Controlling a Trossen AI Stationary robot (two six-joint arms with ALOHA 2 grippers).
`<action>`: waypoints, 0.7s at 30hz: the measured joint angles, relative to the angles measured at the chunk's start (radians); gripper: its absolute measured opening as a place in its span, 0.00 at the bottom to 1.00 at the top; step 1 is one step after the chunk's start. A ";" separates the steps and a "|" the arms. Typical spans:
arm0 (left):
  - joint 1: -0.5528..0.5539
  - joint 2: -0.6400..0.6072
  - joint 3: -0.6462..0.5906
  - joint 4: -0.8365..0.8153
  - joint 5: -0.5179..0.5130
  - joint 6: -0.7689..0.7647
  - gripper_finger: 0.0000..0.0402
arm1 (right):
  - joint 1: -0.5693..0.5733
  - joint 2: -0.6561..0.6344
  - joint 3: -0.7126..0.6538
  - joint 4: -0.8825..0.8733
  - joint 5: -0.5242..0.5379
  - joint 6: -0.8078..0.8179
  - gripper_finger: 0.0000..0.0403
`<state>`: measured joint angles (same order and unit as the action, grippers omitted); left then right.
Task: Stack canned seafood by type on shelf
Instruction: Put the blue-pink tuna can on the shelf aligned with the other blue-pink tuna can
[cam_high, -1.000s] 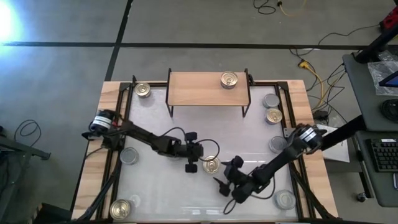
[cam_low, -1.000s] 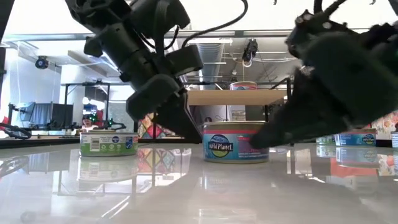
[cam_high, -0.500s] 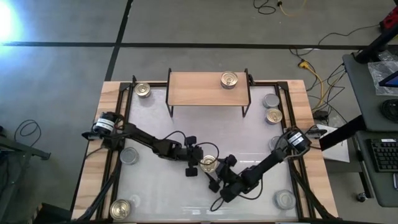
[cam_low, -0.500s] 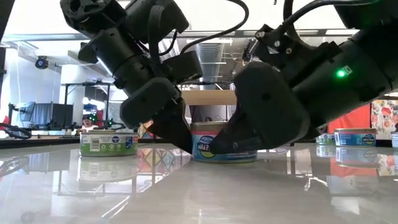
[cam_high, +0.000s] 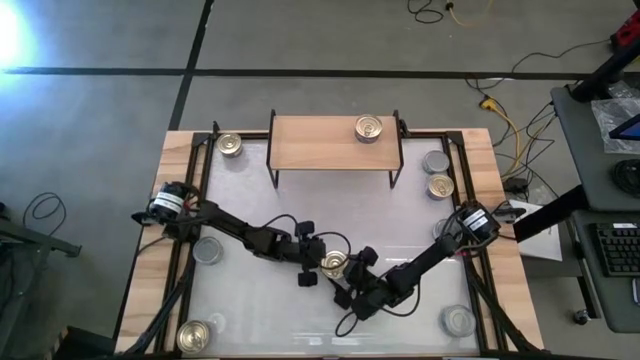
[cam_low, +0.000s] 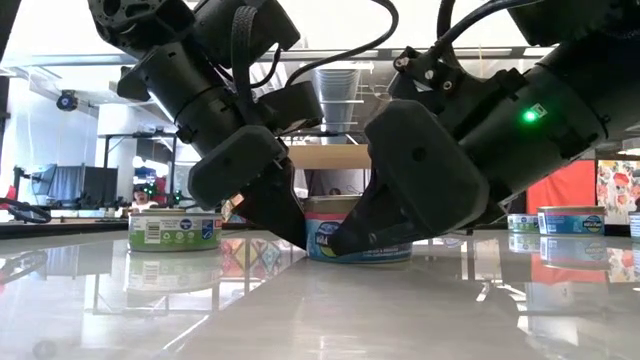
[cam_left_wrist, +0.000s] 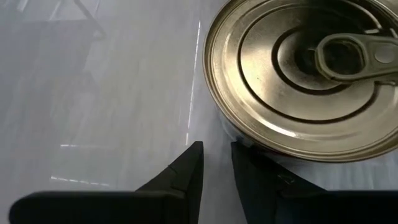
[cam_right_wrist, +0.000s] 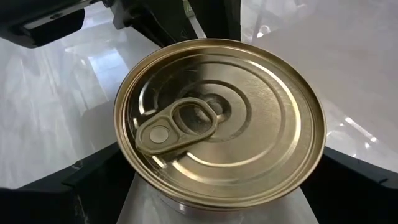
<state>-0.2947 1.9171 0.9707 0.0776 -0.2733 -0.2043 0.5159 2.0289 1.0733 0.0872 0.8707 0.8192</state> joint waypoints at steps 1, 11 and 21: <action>0.000 0.000 0.000 0.000 0.000 0.000 0.19 | -0.001 0.000 0.000 0.000 -0.004 -0.001 0.97; -0.002 0.000 -0.001 0.000 0.002 0.003 0.19 | -0.015 -0.011 0.001 -0.022 -0.069 -0.024 0.99; -0.004 0.001 -0.005 0.032 0.013 0.020 0.19 | -0.030 -0.016 0.006 0.018 -0.064 -0.140 0.99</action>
<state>-0.2989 1.9179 0.9661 0.1100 -0.2600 -0.1841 0.4857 2.0132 1.0794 0.1053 0.8063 0.6790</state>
